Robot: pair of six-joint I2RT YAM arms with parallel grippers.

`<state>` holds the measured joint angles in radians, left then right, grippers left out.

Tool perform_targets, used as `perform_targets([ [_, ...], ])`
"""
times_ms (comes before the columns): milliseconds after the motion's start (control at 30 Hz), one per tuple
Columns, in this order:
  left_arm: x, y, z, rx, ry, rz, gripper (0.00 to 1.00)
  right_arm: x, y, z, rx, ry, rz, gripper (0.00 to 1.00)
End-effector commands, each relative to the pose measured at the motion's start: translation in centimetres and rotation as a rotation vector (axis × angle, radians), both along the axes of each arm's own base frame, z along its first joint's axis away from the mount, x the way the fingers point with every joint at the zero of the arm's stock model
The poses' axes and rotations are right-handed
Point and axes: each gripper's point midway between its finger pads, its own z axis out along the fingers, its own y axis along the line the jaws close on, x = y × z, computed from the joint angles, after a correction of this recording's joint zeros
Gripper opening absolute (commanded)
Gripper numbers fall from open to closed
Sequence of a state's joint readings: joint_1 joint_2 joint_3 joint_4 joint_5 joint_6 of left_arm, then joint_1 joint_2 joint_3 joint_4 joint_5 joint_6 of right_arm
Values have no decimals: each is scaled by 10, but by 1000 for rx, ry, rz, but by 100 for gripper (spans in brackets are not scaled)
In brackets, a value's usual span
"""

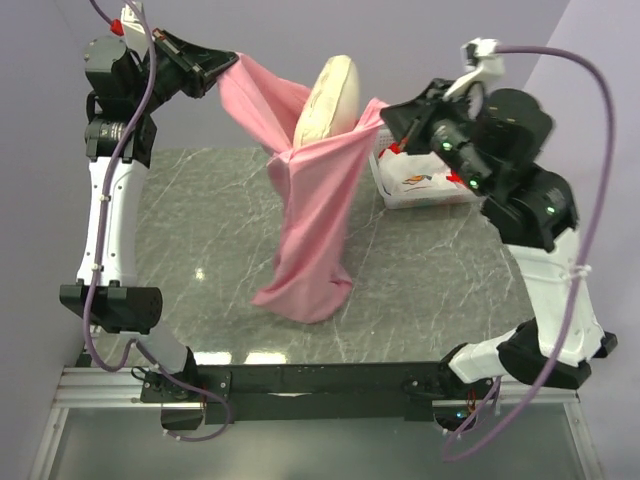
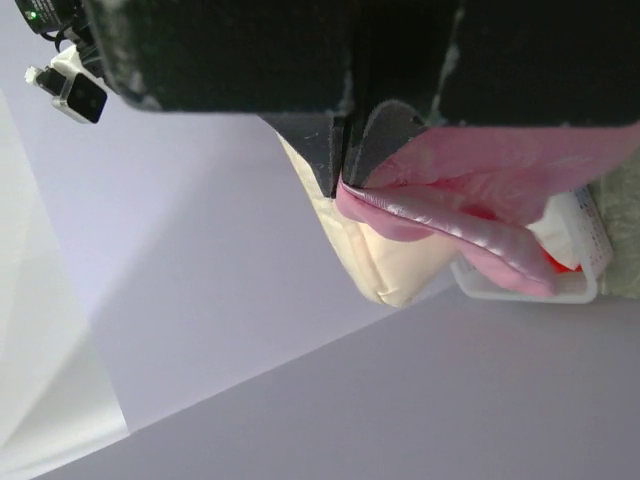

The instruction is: Put the pillow into the pillowcase

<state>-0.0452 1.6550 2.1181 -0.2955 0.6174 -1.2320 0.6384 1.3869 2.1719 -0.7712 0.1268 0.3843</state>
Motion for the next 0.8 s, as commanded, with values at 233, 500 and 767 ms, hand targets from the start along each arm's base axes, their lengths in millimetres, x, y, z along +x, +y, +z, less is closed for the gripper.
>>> perform_targets([
  [233,-36,-6,81,-93,-271,-104,1,-11,-7,24,107,-150,18,0],
  [500,-21,18,46,-19,-221,-55,1,19,36,-94,54,89,94,0],
  [767,-9,-18,-31,70,-93,-99,1,22,-33,-26,78,6,-97,0],
])
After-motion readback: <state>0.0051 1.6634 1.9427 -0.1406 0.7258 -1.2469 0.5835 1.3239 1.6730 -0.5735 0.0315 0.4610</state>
